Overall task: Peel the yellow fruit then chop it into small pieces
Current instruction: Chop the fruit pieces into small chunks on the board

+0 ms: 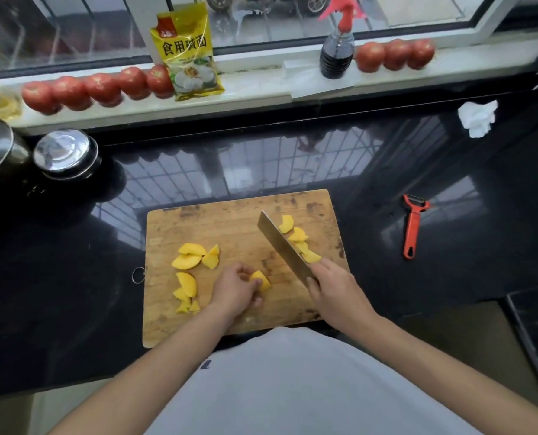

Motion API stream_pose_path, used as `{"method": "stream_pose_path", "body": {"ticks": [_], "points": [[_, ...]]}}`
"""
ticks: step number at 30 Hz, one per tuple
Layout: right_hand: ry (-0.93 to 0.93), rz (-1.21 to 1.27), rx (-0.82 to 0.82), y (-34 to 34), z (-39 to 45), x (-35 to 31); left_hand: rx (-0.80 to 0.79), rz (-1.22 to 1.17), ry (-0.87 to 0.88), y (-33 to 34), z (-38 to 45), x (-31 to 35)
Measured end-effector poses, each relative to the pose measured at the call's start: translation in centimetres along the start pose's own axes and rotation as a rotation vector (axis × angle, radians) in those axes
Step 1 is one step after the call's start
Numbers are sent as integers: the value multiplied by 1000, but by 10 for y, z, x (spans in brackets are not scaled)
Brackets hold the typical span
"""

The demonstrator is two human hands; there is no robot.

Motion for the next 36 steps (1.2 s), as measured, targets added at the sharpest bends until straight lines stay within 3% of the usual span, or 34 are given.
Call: {"method": "stream_pose_path", "body": {"ticks": [2,6,8,11,13,16,20,22,28,33,36], "points": [[-24,25,9,1,-6,-5,-38,180,43,0,-1,2],[-35,-15,1,4,-18,-7,-1,661,287,-8,-8,22],[-27,-25,1,5,-21,-5,-69,796,444,1,-11,33],[7,-31,1,6,-22,0,-206,927,529,12,-15,38],[28,-28,1,5,-22,1,-179,945,506,12,-15,40],[45,-20,4,5,-21,1,-10,872,368,4,-15,42],[40,-32,1,8,-20,1,-61,187,-84,6,-12,4],[33,-30,0,10,-21,0,-111,63,-194,9,-19,-7],[57,-34,-33,14,-24,2,-259,167,-256,25,-38,-15],[82,-46,-83,15,-28,2,-273,162,-265,36,-34,-14],[134,-39,-87,13,-29,9,-225,418,-103,14,-20,-5]]}}
Point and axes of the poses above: each hand's wrist, its own z-axis towards the middle knuckle, its own y-axis out of the palm, x = y × z, the point moved 9 cm from there along z, towards the middle knuckle, and after that the axes turned 8 degrees about -z, right-handed, at the moved point
